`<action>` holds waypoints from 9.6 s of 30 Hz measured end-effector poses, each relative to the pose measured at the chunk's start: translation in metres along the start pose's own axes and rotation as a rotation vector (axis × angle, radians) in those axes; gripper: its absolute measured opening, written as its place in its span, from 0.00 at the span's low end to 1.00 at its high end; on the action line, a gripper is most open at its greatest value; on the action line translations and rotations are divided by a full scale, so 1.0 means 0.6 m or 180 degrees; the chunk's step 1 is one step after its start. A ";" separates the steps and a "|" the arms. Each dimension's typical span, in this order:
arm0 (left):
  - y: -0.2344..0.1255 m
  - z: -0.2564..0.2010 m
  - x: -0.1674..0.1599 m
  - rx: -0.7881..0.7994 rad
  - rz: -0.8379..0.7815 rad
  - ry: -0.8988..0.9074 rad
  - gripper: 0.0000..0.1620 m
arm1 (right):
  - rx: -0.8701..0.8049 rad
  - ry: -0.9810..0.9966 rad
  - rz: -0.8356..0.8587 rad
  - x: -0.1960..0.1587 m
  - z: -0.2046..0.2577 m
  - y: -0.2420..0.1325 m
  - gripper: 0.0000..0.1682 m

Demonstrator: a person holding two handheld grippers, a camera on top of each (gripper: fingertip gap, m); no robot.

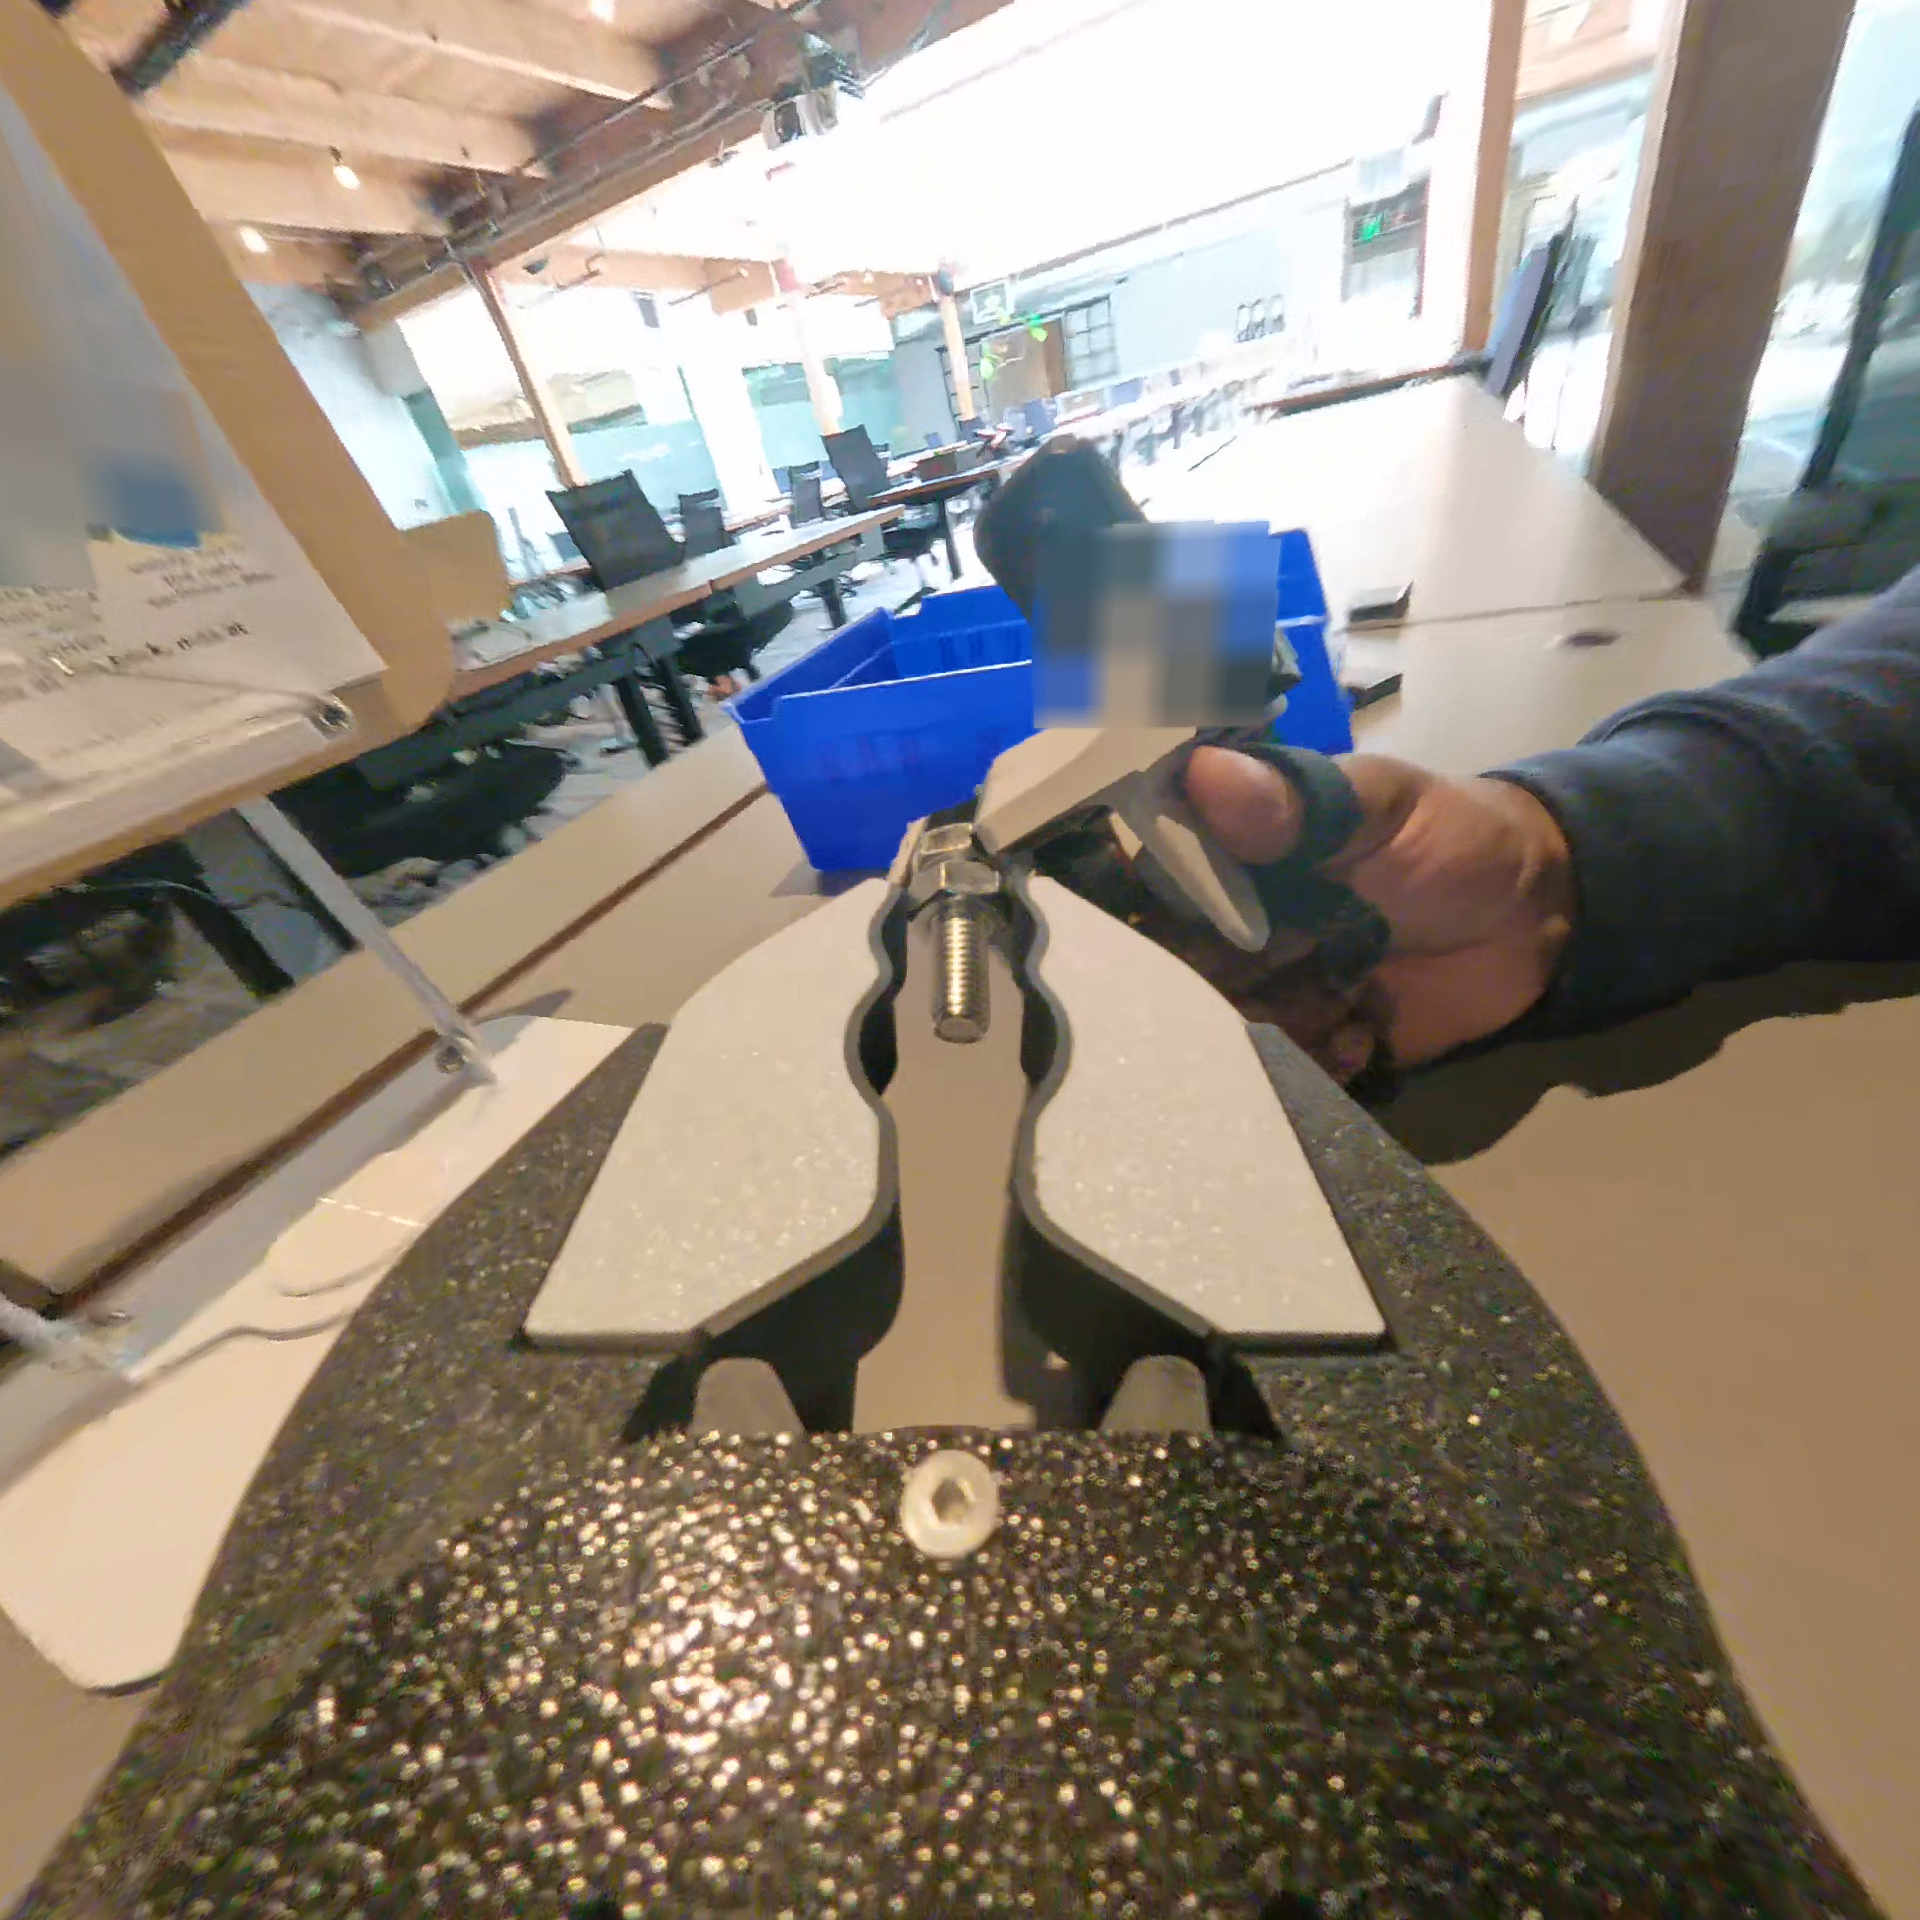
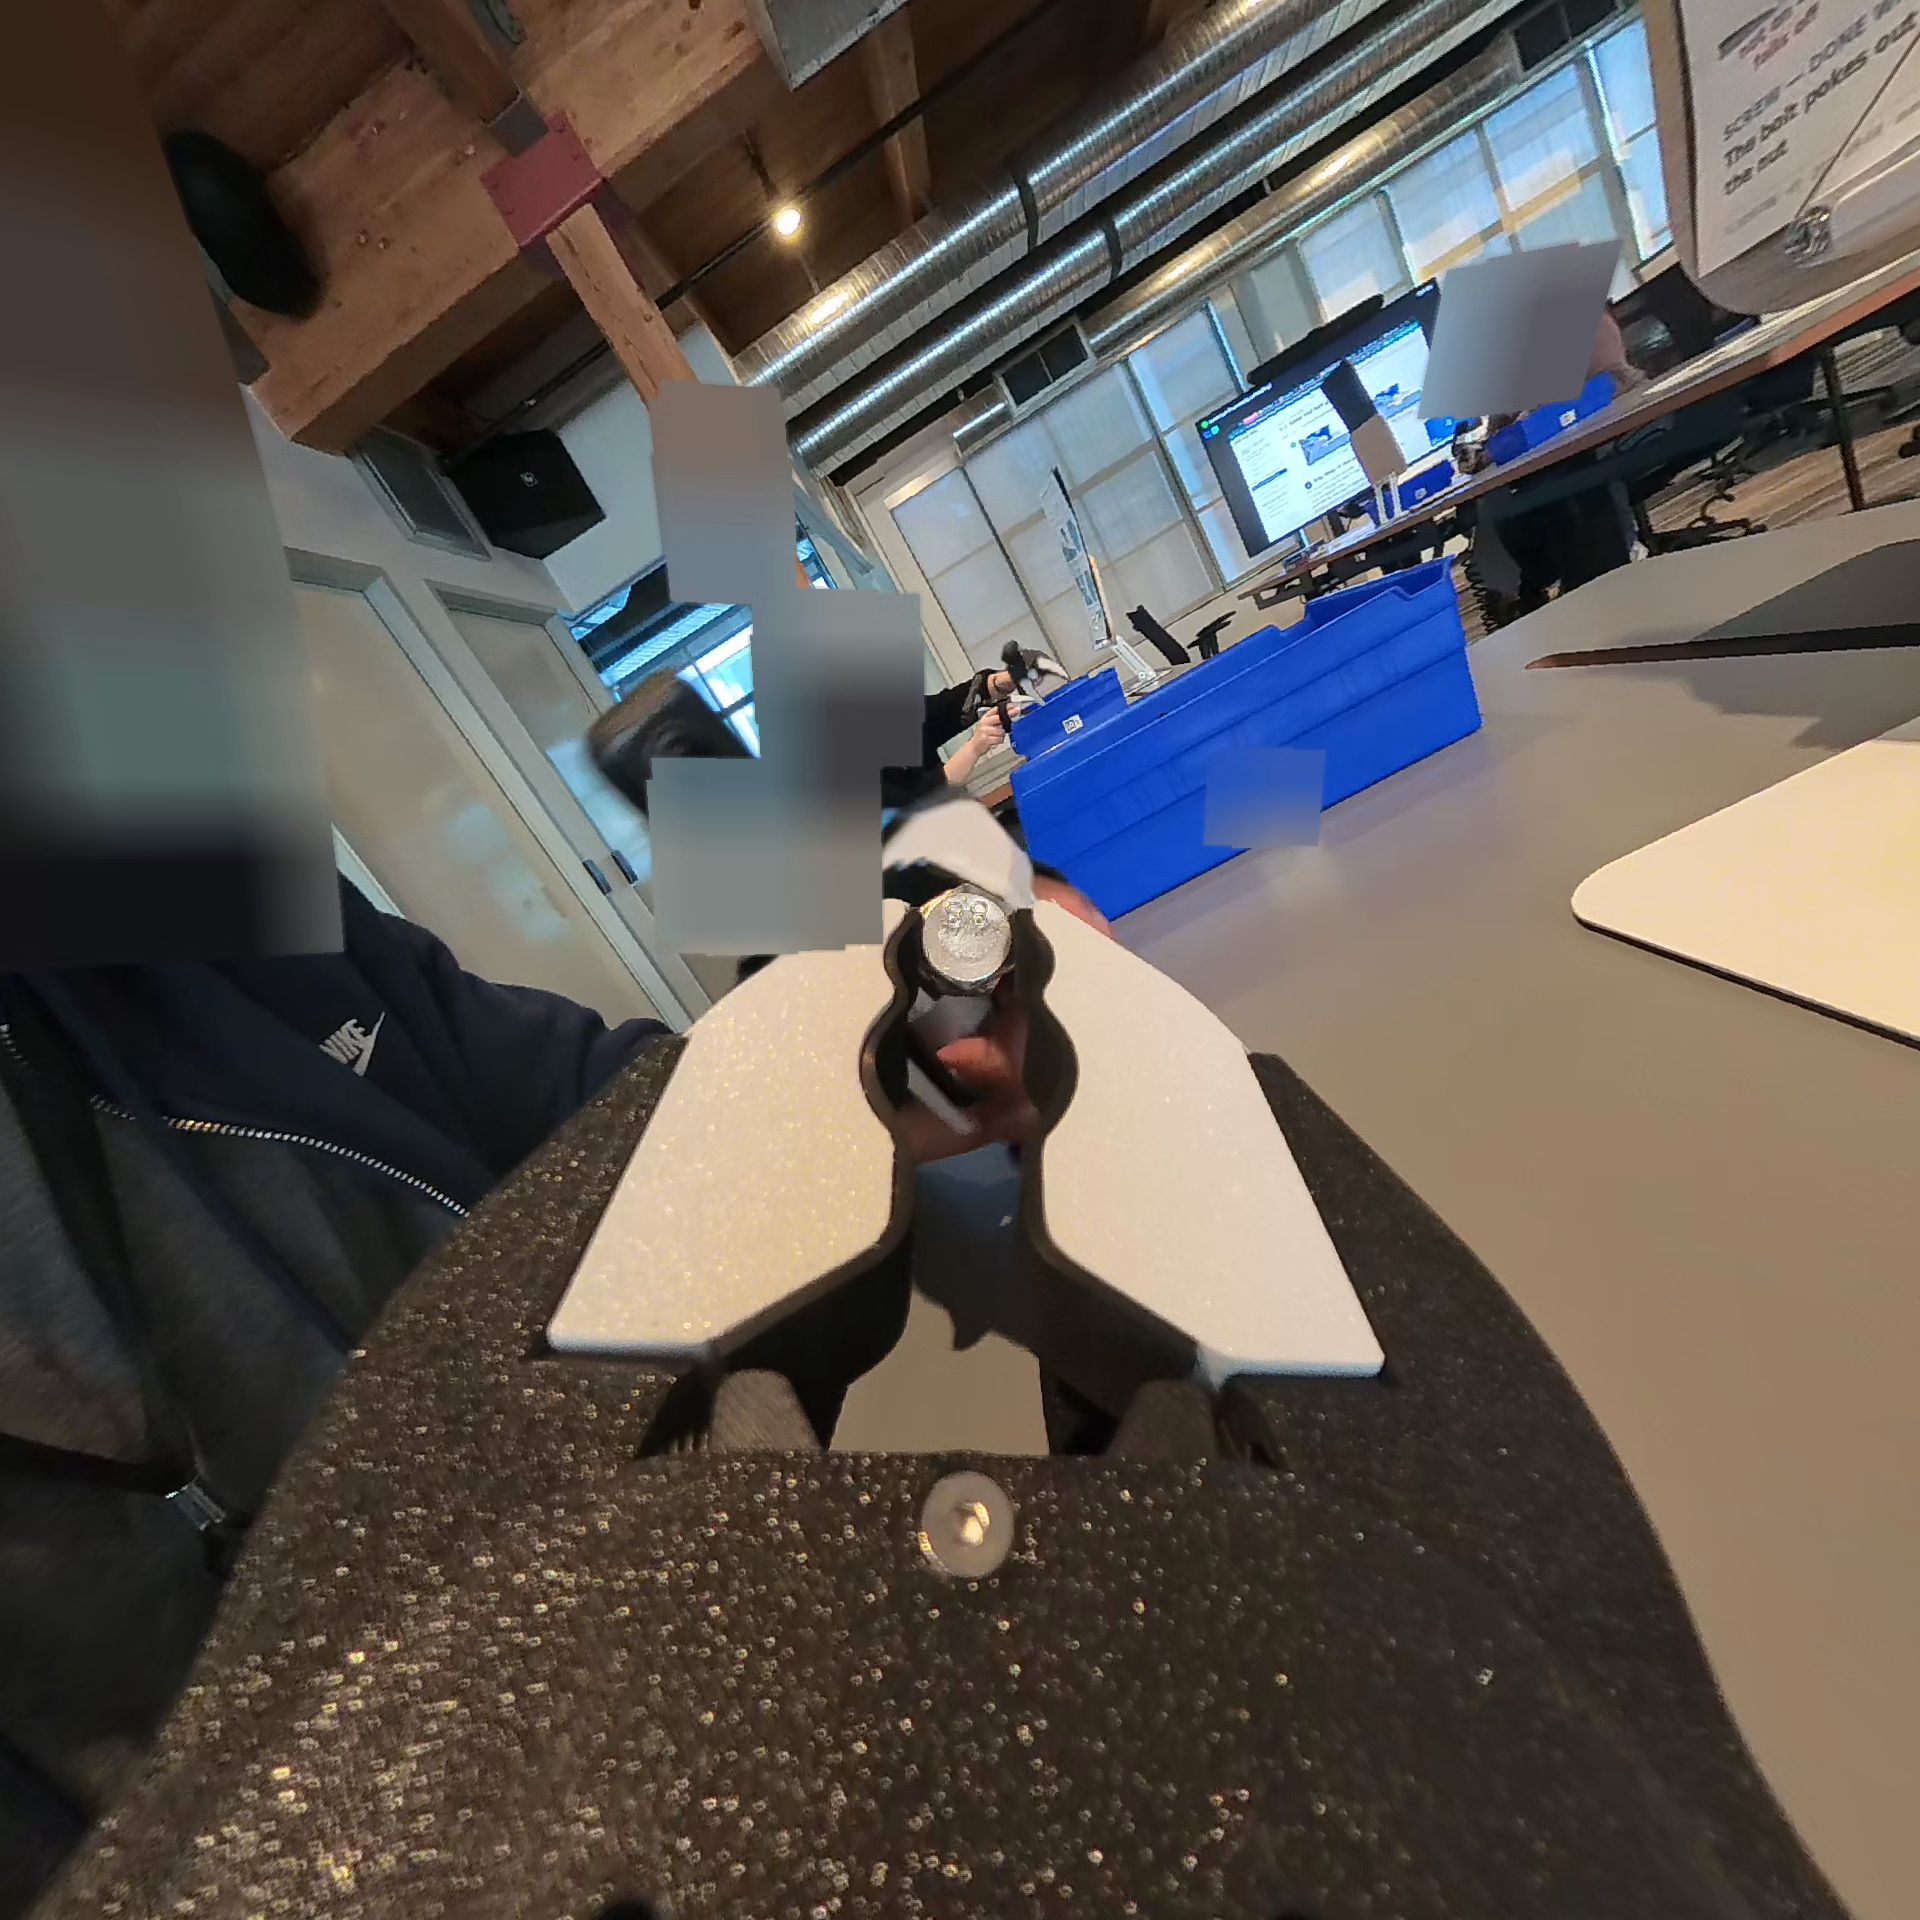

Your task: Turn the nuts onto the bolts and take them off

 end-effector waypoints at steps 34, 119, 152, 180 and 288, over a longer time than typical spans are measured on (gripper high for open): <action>-0.001 -0.004 -0.001 0.0704 0.0240 0.1248 0.11 | -0.0010 0.0027 -0.0011 0.000 -0.002 0.000 0.10; 0.002 0.007 -0.005 -0.0397 -0.0064 -0.0686 0.19 | -0.0019 0.0074 -0.0073 0.002 -0.004 -0.004 0.10; 0.005 0.010 -0.006 -0.0532 -0.0122 -0.1139 0.20 | -0.0046 0.0119 -0.0106 0.003 -0.007 -0.006 0.10; 0.002 0.010 -0.001 0.0120 0.0031 -0.0236 0.25 | -0.0067 0.0123 -0.0111 0.003 -0.008 -0.007 0.10; -0.018 0.018 0.016 0.0644 -0.0119 0.0398 0.21 | -0.0833 -0.0238 -0.0442 0.108 0.047 -0.084 0.10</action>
Point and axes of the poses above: each gripper's, where its closed fingertips meet, y out along the fingers, x out of its top, z = x × y across the jaws, the point moved 4 cm from there along -y, back along the fingers, and after that the axes turned 11 degrees about z, right-handed, at the moved point
